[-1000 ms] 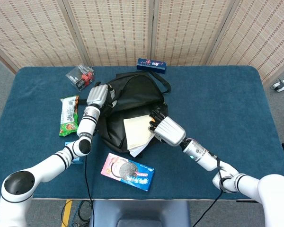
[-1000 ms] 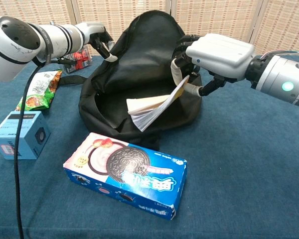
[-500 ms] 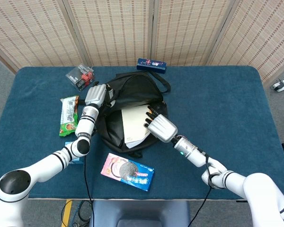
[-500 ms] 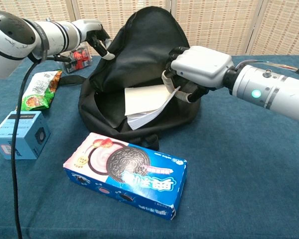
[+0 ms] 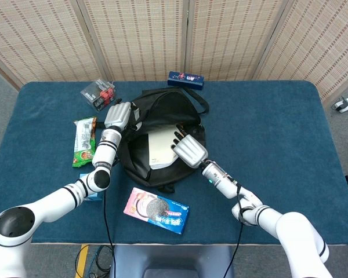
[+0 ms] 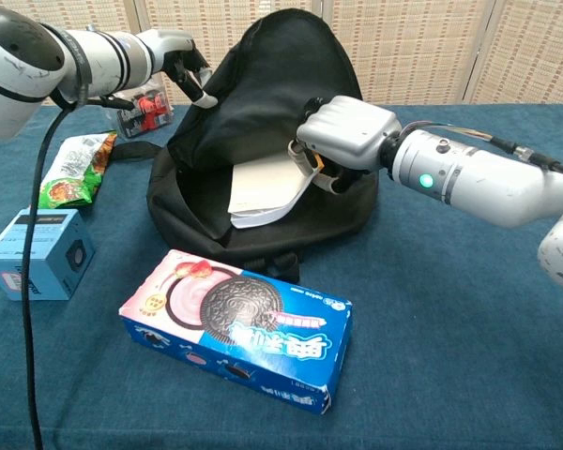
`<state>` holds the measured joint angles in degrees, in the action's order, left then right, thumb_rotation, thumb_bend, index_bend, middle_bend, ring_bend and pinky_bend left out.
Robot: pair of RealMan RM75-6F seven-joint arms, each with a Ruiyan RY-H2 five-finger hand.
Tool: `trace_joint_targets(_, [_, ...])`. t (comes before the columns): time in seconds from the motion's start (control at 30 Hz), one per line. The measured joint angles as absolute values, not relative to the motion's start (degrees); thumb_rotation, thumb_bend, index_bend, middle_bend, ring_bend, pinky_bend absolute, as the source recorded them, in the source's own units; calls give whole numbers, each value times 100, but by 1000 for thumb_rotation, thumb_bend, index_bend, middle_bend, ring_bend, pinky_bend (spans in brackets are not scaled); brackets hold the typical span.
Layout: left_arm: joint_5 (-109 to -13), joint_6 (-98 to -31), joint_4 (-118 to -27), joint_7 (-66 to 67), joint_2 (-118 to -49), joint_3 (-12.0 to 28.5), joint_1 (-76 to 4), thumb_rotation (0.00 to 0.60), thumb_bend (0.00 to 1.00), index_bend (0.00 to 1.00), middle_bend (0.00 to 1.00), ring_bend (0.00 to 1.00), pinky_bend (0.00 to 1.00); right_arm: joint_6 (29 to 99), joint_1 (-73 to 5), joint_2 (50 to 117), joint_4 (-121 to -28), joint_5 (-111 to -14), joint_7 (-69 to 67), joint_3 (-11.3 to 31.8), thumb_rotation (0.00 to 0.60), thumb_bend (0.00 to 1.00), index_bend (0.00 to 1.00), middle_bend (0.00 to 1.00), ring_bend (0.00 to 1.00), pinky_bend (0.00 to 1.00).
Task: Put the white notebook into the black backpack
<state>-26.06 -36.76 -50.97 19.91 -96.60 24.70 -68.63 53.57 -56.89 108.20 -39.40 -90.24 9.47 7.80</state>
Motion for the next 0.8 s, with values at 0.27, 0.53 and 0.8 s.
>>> trace_joint_targets(0.27, [-2459, -3756, -5277, 2098, -9546, 2403, -6866, 600, 395, 744, 337, 273, 16, 5091, -5938, 11225, -3328, -8813, 1119, 897, 600, 567, 687, 450, 198, 78])
trace_joint_targets(0.53, [-2391, -3777, -5397, 2122, -9483, 2358, -6868, 600, 395, 743, 337, 272, 16, 4802, -6113, 11479, -3062, -8547, 1574, 1030, 600, 461, 303, 300, 124, 42])
trace_joint_targets(0.8, [-2324, -3722, -5480, 2170, -9436, 2237, -6859, 600, 389, 720, 330, 267, 16, 4885, -5877, 10956, -4030, -8426, 1789, 1013, 600, 284, 0, 110, 26, 21])
